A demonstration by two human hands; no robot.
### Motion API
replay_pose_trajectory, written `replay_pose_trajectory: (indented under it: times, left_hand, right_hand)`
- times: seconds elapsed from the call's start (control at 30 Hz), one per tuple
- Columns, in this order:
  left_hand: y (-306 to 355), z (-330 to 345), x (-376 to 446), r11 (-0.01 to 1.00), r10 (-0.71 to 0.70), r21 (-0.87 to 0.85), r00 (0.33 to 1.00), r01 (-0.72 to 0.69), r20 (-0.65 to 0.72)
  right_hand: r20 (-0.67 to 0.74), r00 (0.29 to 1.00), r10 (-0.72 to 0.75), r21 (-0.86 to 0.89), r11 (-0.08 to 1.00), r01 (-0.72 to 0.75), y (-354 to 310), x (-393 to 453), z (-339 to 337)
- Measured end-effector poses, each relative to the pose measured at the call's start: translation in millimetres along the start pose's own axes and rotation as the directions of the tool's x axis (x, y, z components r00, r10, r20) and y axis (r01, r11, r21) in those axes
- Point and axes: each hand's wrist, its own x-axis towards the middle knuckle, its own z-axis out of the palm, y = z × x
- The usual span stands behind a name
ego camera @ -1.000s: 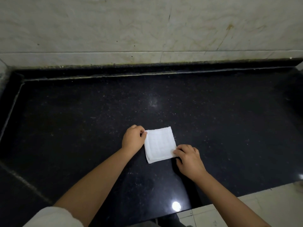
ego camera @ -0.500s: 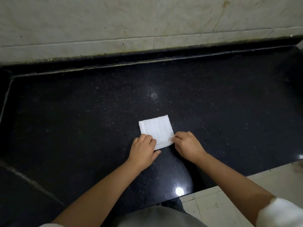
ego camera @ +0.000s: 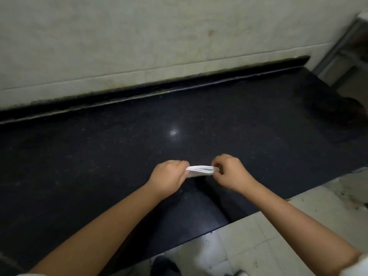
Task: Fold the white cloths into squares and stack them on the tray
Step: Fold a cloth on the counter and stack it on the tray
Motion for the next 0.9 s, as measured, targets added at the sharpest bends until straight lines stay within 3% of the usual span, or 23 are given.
replay_pose_trajectory:
  times: [0.13,0.3,0.5,0.73,0.9]
  left_hand:
    - [89,0,58,0.994,-0.085,-0.053,0.990,0.091,0.115]
    - [202,16,129,0.993,0.108,0.030,0.985,-0.113,0.133]
    - [335,24,229,0.951,0.294,0.060,0.948,-0.303,0.122]
    - [444,30,372,0.913,0.398,0.074,0.916,-0.400,0.043]
    - [507,25,487,0.916,0.399,0.051,0.917,-0.399,0.000]
  right_hand:
    - [-0.076,0.994,0.076,0.133,0.989,-0.065,67,-43,-47]
    - [-0.285,0.957,0.053,-0.012,0.998,-0.059,167,-110,-130]
    - [-0.372,0.927,0.041,-0.202,0.971,-0.124,270,-166,-255]
    - [-0.470,0.873,0.126,-0.308,0.904,-0.296,372,-166,-382]
    - [-0.510,0.848,0.145,-0.305,0.891,-0.335,445,-129,-485]
